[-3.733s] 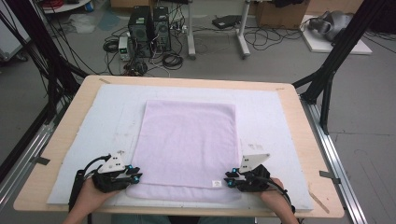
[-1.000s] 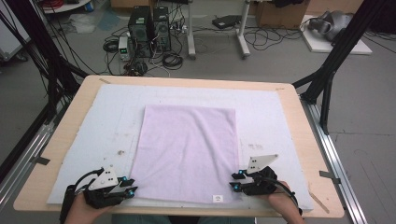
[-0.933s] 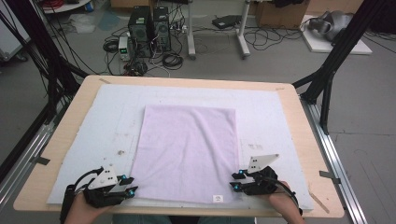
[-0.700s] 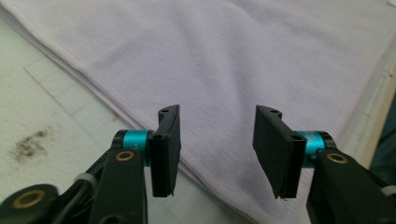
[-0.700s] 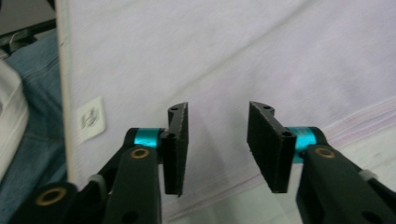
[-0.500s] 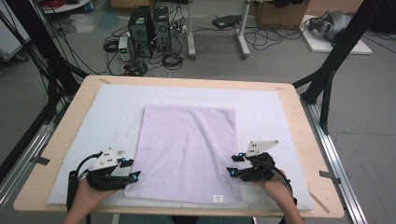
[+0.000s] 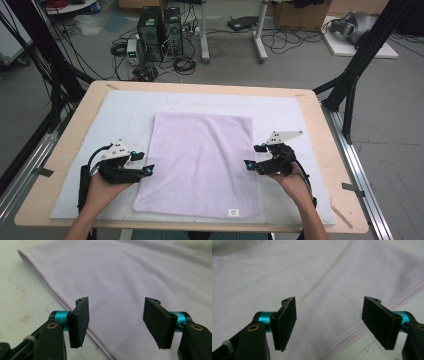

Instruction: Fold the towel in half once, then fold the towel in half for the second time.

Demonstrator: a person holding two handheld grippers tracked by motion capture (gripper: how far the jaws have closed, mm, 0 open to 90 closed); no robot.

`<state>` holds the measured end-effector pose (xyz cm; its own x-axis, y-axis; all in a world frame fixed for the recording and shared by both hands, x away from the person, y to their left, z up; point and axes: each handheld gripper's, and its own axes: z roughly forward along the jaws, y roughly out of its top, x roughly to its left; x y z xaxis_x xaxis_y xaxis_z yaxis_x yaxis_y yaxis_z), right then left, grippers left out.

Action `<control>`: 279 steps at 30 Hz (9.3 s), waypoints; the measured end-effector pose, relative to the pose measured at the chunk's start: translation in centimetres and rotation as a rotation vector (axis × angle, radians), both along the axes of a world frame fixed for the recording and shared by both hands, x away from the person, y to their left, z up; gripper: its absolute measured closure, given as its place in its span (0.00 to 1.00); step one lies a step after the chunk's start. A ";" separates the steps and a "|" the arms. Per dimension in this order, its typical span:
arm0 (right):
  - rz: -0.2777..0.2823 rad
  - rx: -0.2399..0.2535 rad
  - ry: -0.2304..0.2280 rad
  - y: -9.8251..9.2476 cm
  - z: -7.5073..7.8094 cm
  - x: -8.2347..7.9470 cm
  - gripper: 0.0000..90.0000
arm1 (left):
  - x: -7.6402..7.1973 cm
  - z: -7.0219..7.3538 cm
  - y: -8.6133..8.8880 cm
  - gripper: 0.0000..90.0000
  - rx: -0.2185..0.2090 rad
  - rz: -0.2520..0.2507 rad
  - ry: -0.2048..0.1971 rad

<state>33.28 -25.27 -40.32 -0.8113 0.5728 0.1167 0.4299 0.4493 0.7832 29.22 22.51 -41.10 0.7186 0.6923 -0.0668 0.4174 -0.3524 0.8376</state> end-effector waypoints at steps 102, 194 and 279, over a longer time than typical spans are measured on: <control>-0.022 -0.014 0.068 -2.2 -1.0 0.8 0.74 | 2.4 -1.8 2.6 0.89 -0.025 0.008 0.051; 0.337 -0.148 -0.011 2.5 -3.3 -8.1 0.87 | -5.0 -2.7 0.4 0.84 0.148 -0.208 0.059; 0.032 -0.113 0.046 1.2 -1.8 2.8 0.59 | 4.5 -2.4 -0.2 0.81 0.077 -0.025 0.042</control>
<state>36.05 -24.05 -42.09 -0.8245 0.5585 0.0904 0.4485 0.5477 0.7063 33.70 22.29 -43.50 0.7333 0.6785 -0.0446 0.4418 -0.4255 0.7898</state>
